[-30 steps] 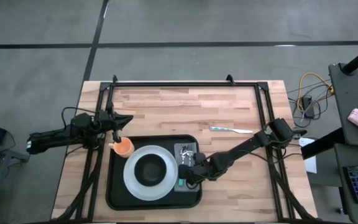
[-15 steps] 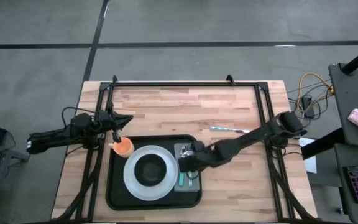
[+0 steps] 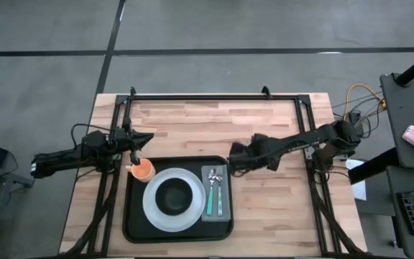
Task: Set up tray
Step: Put the white and green knife on the gray napkin to the left of the white and green fork
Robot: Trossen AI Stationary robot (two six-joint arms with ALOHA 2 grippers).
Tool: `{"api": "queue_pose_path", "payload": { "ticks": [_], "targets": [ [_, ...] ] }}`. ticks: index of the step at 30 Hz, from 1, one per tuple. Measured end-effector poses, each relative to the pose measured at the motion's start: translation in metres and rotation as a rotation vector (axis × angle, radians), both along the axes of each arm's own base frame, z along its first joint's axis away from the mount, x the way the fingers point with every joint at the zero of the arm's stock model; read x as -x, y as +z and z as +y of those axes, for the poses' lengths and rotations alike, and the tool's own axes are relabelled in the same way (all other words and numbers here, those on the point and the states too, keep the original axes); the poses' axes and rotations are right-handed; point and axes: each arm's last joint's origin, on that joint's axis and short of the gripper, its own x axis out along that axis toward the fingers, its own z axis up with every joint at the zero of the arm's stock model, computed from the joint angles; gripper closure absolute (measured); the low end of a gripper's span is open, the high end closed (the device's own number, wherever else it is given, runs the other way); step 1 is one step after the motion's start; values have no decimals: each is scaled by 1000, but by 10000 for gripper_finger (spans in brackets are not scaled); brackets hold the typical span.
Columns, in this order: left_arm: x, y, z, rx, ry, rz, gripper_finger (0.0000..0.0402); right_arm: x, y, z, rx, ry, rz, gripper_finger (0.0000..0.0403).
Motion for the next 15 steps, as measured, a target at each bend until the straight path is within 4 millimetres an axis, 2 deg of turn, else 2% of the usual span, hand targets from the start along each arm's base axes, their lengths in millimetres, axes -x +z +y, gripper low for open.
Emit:
{"api": "queue_pose_path", "payload": {
  "ticks": [4,6,15],
  "targets": [
    [0,0,0,0,0,0,402,-3,-4,-24,16,-64,13,253],
    [0,0,0,0,0,0,402,-5,-7,-35,16,-29,53,252],
    [0,0,0,0,0,0,402,-6,-27,-83,-234,581,224,255]
  ]
}}
